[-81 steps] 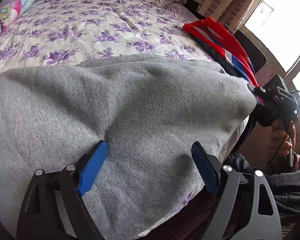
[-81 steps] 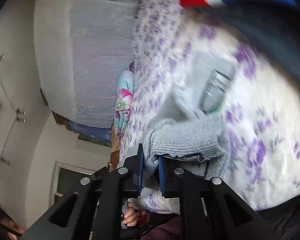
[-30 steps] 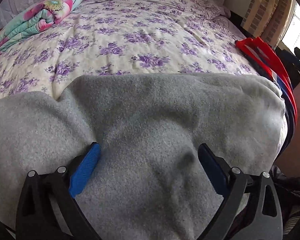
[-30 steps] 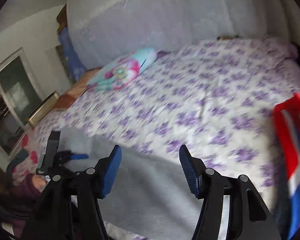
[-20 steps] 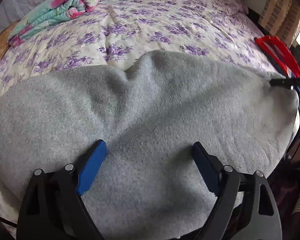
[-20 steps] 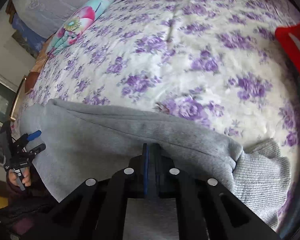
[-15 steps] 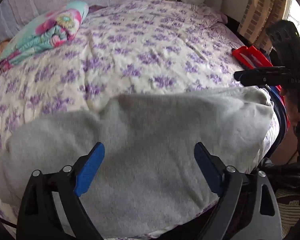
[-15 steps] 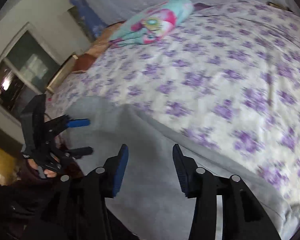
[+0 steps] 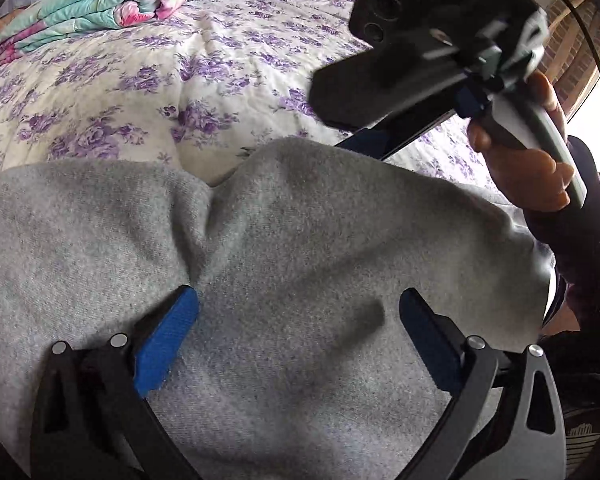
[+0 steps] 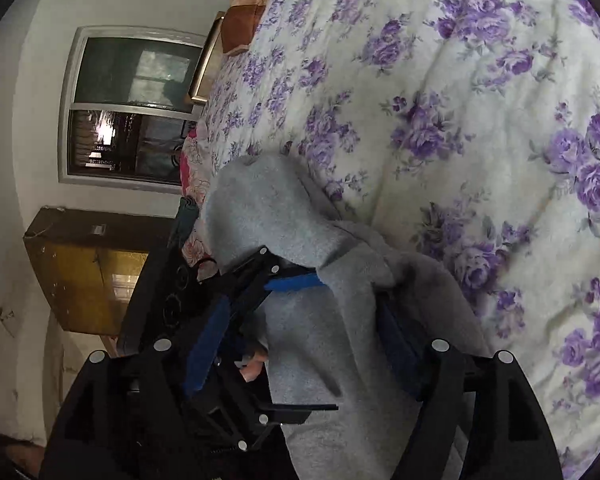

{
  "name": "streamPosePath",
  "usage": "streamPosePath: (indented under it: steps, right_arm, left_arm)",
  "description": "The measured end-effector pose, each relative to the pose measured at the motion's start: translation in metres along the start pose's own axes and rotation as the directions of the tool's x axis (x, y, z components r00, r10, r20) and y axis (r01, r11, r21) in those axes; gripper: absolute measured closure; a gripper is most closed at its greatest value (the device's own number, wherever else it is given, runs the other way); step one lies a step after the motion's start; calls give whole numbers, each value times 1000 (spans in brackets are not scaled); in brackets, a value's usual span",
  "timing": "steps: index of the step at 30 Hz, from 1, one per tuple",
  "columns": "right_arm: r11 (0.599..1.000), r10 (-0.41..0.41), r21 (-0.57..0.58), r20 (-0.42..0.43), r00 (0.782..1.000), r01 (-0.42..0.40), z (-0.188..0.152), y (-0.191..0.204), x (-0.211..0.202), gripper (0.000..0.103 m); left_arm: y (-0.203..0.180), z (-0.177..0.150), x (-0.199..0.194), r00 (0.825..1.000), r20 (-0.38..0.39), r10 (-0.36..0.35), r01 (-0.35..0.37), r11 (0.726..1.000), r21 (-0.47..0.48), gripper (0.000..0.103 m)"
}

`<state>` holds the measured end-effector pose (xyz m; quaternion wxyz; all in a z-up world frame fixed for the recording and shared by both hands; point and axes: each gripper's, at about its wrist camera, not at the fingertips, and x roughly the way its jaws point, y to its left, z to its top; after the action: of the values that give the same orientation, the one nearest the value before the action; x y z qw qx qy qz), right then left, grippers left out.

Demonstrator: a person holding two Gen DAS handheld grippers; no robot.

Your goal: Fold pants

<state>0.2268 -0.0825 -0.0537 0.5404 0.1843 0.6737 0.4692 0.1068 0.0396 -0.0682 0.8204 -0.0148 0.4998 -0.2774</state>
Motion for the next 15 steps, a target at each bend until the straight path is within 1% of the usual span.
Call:
streamPosePath:
  steps: [1, 2, 3, 4, 5, 7, 8, 9, 10, 12, 13, 14, 15]
  right_arm:
    - [999, -43, 22, -1, 999, 43, 4, -6, 4, 28]
    - [996, -86, 33, 21, 996, 85, 6, -10, 5, 42]
    - [991, -134, 21, 60, 989, 133, 4, -11, 4, 53]
    - [984, -177, 3, 122, 977, 178, 0, -9, 0, 78]
    - [983, -178, -3, 188, 966, 182, -5, -12, -6, 91]
    - [991, -133, 10, 278, 951, 135, -16, -22, -15, 94]
    - [989, -144, 13, 313, 939, 147, -18, -27, -17, 94]
    - [984, -176, 20, 341, 924, 180, -21, -29, -17, 95]
    - [978, -201, 31, 354, 913, 204, -19, -34, -13, 95]
    - [973, -222, 25, 370, 902, 229, -14, -37, -9, 95]
    - [965, -245, 10, 388, 888, 262, -11, -32, -10, 93]
    - [948, -293, 12, 417, 861, 317, -11, -24, -16, 84]
    - [929, -344, 38, 462, 817, 369, -14, -15, -35, 79]
  left_arm:
    - [-2, 1, 2, 1000, 0, 12, -12, 1000, 7, 5]
    - [-3, 1, 3, 1000, 1, 20, -20, 1000, 9, 5]
    - [-2, 1, 3, 1000, 3, 19, -19, 1000, 4, 5]
    - [-1, 2, 2, 1000, 6, 12, -12, 1000, -2, 5]
    - [0, 2, 1, 1000, 10, 6, -6, 1000, -7, 5]
    - [1, 1, -1, 1000, 22, -2, 2, 1000, -7, 5]
    - [1, 1, -1, 1000, 26, -1, 1, 1000, -2, 5]
    - [0, 1, 0, 1000, 29, 5, -5, 1000, 4, 5]
    - [-1, 1, 2, 999, 30, 12, -13, 1000, 8, 5]
    - [-3, 1, 5, 999, 31, 28, -29, 1000, 12, 5]
    - [-3, 3, 5, 999, 24, 30, -30, 1000, 8, 5]
    - [-2, 5, 3, 1000, 12, 25, -25, 1000, -5, 5]
    - [1, 8, -1, 1000, 1, 12, -12, 999, -30, 5]
